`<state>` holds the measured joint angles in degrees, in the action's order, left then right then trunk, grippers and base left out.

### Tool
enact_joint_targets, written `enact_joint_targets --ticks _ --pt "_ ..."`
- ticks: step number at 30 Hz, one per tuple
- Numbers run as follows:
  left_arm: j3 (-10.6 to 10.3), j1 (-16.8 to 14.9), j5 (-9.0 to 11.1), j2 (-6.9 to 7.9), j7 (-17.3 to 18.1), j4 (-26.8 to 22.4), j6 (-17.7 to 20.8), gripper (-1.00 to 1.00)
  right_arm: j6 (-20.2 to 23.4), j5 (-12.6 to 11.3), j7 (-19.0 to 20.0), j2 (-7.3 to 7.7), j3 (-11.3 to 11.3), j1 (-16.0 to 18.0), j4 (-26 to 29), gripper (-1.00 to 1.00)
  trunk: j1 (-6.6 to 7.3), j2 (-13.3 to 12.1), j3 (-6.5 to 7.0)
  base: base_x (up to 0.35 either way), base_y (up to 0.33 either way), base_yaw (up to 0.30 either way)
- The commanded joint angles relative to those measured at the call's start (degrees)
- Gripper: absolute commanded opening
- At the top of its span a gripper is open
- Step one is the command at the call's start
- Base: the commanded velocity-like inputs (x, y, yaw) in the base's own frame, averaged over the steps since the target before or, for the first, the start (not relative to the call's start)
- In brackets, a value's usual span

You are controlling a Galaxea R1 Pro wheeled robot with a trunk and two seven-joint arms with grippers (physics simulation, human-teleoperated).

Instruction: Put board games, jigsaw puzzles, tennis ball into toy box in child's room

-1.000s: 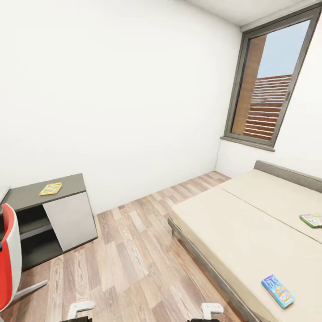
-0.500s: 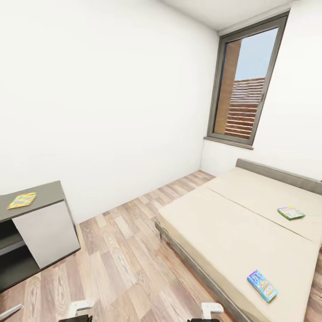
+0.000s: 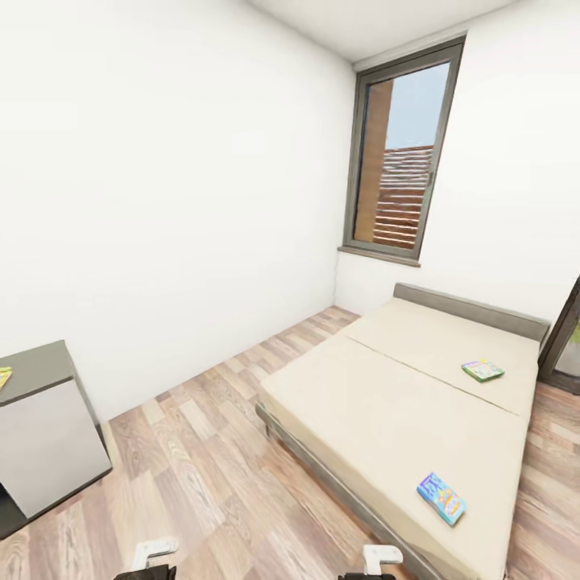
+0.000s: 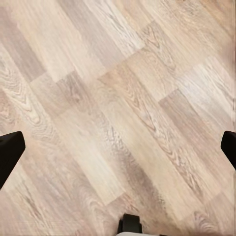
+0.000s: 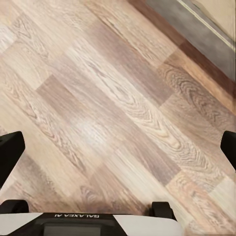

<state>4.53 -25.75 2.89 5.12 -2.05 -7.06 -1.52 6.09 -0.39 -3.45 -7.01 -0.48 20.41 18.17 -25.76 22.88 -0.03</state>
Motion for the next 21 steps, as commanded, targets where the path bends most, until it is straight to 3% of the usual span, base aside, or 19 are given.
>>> enact_joint_targets --ticks 1,14,21 --pt "0.3 0.0 0.3 -0.01 0.0 0.1 -0.2 1.0 0.3 0.0 -0.2 -0.03 -0.1 0.0 0.1 1.0 -0.03 0.0 0.01 0.072 0.0 -0.244" --pt "0.4 0.3 0.6 0.25 0.0 0.4 -3.7 1.0 0.3 0.0 -0.2 0.05 -0.2 0.0 0.1 1.0 -0.03 0.0 0.42 0.241 0.005 -0.247" --pt "0.4 0.3 0.6 0.38 0.0 0.5 -4.0 1.0 0.3 0.0 -0.2 0.07 -0.2 0.0 0.1 1.0 -0.03 0.0 0.66 0.061 0.04 -0.263"
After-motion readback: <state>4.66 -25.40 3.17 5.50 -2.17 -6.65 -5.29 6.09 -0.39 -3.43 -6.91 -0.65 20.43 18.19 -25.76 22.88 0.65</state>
